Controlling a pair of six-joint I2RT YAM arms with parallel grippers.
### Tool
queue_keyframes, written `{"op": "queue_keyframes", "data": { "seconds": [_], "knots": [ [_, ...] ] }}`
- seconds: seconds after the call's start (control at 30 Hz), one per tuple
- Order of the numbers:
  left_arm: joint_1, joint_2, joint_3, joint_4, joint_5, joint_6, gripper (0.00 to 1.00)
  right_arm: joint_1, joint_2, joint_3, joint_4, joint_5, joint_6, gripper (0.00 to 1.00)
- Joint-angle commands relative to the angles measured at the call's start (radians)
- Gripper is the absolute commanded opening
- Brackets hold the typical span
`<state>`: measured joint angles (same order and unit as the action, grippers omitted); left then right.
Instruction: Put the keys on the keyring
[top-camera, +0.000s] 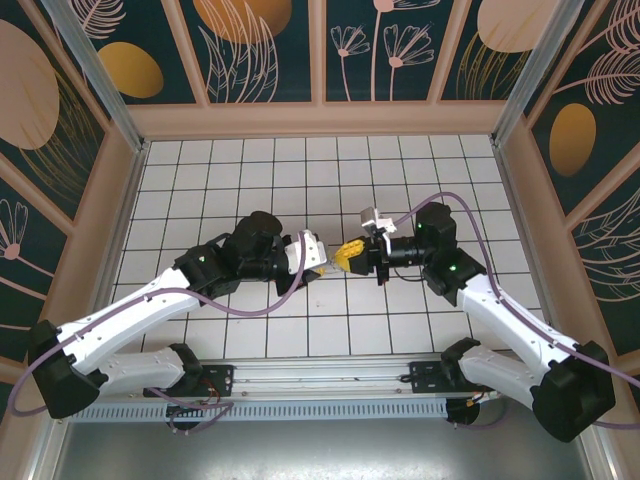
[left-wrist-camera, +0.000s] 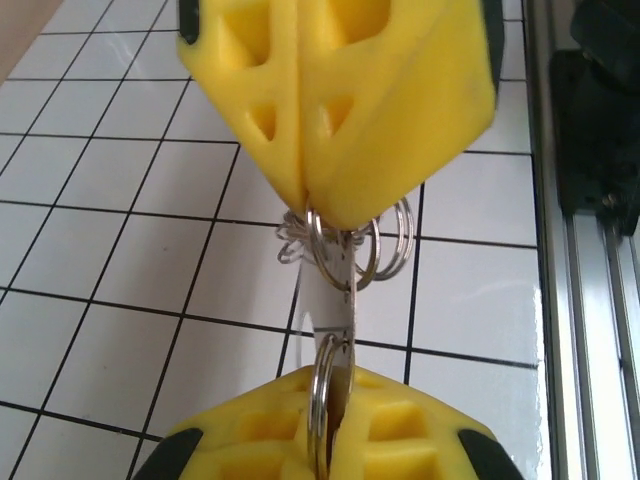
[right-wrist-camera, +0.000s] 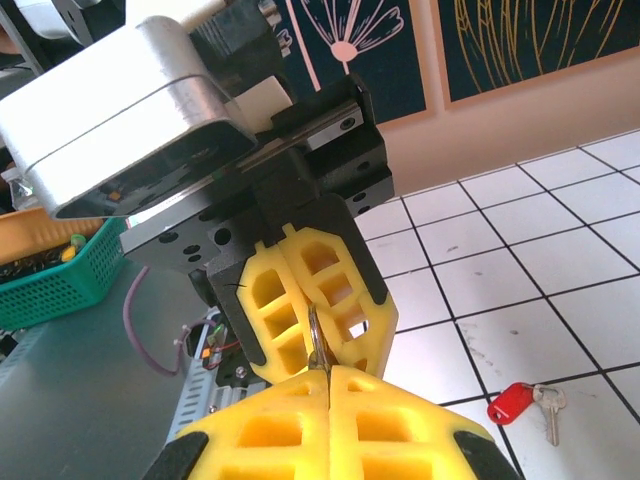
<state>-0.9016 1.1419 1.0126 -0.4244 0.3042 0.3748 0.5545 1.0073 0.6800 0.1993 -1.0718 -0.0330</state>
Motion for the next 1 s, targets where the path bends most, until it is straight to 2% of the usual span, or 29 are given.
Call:
{"op": "queue_keyframes", "data": {
  "seconds": [0.0,0.53,0.87,0.97],
  "knots": [
    [0.008,-0.001,0.040,0.032,-0.004,-0.011,0.00,0.024,-0.001,0.041,-0.001,-0.059,-0.027,0.00],
    [0.009,-0.044,0.040,0.006,-0.013,0.010,0.00,0.057,-0.017,0.053,-0.116,0.012,-0.065,0.00],
    [0.008,-0.051,0.040,0.006,-0.001,0.013,0.00,0.067,0.002,0.069,-0.148,0.043,-0.074,0.20],
    [0.009,-0.050,0.040,0.005,0.001,0.015,0.00,0.068,0.002,0.072,-0.157,0.058,-0.079,0.21]
  ]
}}
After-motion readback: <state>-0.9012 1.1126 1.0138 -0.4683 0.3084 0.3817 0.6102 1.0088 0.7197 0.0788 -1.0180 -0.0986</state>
